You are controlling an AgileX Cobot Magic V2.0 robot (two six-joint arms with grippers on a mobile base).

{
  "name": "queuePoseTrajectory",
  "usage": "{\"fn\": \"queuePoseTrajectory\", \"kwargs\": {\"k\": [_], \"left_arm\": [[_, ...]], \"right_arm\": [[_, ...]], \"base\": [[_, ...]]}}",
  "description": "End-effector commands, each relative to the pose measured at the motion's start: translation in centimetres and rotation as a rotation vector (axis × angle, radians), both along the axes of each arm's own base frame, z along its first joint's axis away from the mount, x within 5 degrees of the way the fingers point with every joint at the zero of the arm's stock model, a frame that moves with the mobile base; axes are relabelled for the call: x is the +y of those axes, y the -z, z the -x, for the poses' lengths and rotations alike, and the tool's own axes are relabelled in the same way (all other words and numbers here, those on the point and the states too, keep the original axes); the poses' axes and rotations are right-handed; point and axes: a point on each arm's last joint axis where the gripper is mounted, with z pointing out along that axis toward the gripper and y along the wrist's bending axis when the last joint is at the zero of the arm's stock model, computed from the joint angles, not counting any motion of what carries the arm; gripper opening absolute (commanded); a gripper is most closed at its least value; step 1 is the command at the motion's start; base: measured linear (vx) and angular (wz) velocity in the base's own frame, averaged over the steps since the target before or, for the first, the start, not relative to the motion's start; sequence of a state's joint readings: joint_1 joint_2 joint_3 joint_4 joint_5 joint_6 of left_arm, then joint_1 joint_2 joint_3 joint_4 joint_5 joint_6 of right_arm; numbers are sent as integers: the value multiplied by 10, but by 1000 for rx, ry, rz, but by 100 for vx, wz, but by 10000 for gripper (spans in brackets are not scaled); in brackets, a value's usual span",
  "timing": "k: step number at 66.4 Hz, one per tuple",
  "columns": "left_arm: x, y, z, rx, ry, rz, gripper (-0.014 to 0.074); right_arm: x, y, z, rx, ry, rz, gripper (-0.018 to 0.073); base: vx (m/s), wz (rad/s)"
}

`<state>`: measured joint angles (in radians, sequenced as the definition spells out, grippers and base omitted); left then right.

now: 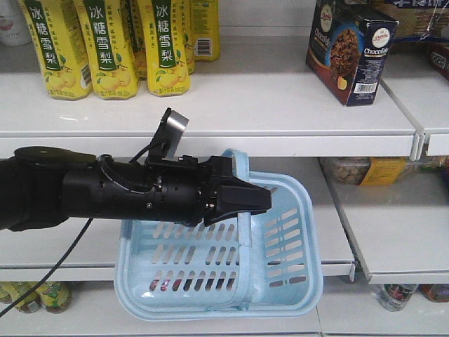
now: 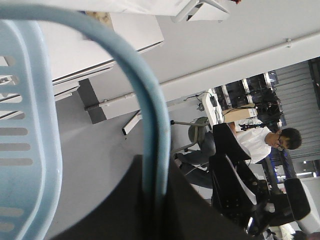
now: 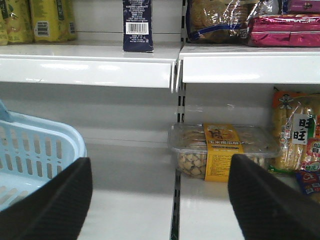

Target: Left arm holds basket, right arm returns cookies

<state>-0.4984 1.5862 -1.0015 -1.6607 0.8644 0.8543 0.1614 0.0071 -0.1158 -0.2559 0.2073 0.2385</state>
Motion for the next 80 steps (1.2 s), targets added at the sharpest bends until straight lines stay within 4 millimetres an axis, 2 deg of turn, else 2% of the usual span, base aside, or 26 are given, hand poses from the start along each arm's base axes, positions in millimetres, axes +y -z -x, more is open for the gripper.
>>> {"fn": "queuePoseTrajectory", "kwargs": {"k": [1,22,71,80], "left_arm": [[0,-35,4,-38,-16,141,-6],[0,-35,4,-38,-16,141,-6],[0,-35,4,-39,-17,139,-6],[2,-38,12,-70,32,116,-6]], "right_arm": [[1,-15,1,-92,-13,7,431],[1,-15,1,-93,-14,7,-15],[1,-15,1,-95,-14,6,-8],[1,-15,1,-95,-14,6,-8]], "base": [[0,0],[0,0],[0,0],[0,0]]}}
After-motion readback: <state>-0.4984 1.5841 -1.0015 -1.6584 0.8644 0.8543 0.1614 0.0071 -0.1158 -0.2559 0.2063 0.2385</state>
